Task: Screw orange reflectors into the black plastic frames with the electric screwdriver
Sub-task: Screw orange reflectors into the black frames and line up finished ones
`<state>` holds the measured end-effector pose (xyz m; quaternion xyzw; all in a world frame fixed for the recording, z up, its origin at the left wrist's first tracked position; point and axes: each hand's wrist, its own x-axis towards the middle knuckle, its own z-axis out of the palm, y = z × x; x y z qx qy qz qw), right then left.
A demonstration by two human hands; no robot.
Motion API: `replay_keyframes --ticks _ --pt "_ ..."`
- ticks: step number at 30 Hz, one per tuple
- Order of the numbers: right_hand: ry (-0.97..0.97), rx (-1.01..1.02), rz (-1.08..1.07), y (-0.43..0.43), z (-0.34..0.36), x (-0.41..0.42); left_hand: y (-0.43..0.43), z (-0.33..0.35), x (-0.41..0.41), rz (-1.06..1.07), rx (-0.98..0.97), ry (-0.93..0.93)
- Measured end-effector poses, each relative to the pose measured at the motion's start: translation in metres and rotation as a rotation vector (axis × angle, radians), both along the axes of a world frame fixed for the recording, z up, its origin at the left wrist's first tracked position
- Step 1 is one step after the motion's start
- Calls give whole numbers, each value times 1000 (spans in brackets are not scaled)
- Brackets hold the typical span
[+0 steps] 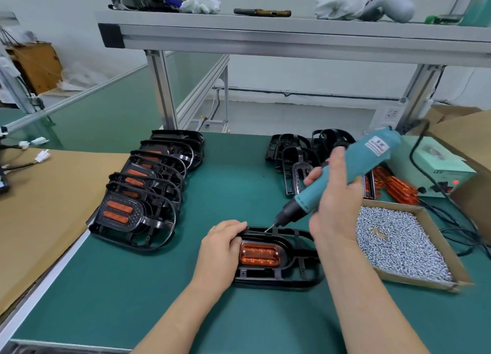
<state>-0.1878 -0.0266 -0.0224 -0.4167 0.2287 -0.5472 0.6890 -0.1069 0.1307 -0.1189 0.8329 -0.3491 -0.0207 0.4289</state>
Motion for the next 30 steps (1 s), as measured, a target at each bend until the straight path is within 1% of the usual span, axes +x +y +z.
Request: replay_keyframes --ticks 4,6,12,19,22,26,30 --pt "16 243 -53 -43 -15 -21 0 0 1 -6 8 -5" --pt "67 309 -70 -62 -22 -32 1 0 1 -10 10 -3" --pt "287 342 -126 -99 -41 -53 1 0 0 -19 12 1" --pt "497 322 -118 -113 -59 -58 1 0 1 -17 17 17" --pt "540 320 -98 -116 -62 -59 1 0 1 -16 18 17" --pt "532 369 -72 -123 -63 -67 1 0 1 -16 13 19" --pt "593 337 -78 -128 -62 -73 2 0 2 -19 13 19"
